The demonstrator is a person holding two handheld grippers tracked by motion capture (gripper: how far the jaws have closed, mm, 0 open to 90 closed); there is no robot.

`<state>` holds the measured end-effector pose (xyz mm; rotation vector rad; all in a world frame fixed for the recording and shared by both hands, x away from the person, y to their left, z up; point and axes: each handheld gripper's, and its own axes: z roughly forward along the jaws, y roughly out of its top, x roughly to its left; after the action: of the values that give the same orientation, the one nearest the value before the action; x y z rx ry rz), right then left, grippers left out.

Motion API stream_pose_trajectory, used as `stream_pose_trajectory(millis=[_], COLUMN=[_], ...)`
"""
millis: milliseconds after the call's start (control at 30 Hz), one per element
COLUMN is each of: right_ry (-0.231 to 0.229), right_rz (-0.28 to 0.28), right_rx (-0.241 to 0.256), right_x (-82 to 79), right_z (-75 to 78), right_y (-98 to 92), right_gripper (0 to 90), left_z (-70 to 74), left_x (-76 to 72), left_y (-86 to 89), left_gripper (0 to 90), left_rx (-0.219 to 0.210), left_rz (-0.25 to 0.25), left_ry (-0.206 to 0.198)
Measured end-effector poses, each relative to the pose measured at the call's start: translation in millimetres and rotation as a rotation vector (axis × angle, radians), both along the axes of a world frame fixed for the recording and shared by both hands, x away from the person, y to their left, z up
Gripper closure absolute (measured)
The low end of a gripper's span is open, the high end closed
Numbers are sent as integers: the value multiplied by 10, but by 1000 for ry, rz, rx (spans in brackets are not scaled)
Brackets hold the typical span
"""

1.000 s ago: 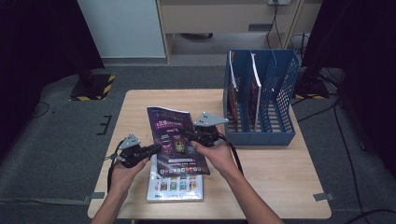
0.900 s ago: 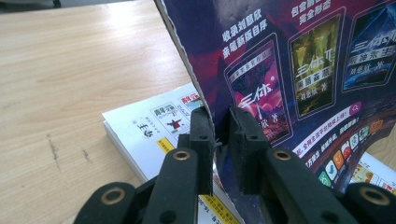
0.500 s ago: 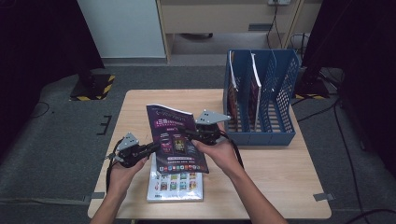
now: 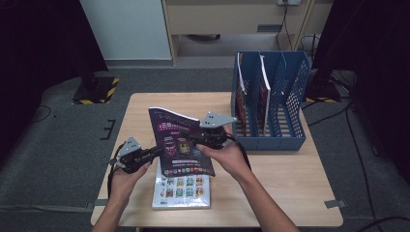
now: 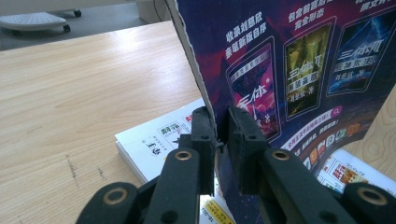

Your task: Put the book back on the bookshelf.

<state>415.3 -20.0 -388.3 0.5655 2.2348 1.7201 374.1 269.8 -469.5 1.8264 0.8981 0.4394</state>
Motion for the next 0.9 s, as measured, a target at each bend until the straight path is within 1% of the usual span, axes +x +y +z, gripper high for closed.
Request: stream_pose_trajectory(millis=[100,133,167,267,400,467,600,700,767,900], right_ry=[-9,-11,-13,-21,-18,-15,-13,3,7,6], right_rz=[11,16,22,37,37,35,22,18,15,-4], right_rx=[0,1,3,10,20,28,27,36,19,8], right_x=[-10,-10,-8,4,10,11,26,38,39,37], right_z=[29,44,60,95,84,82,87,77,55,66], right_y=[22,29,36,57,50,34,9,0,21,25], right_gripper=[707,704,702,702,713,719,792,808,810,840], left_z=[8,10,12,15,20,21,26,27,24,23], left_x=[-4,9,9,9,-2,-3,-8,-10,-7,-3], left_y=[-5,-9,-13,-14,-18,-20,-26,-27,-26,-24], left_gripper=[808,808,808,807,807,807,807,806,806,802], left_rx=[-1,-3,-4,-4,1,-3,2,3,6,5], left_rz=[-2,-10,-13,-10,-10,-12,-12,-15,-14,-13], left_ry=[-2,-19,-24,-22,-26,-29,-33,-37,-37,-37])
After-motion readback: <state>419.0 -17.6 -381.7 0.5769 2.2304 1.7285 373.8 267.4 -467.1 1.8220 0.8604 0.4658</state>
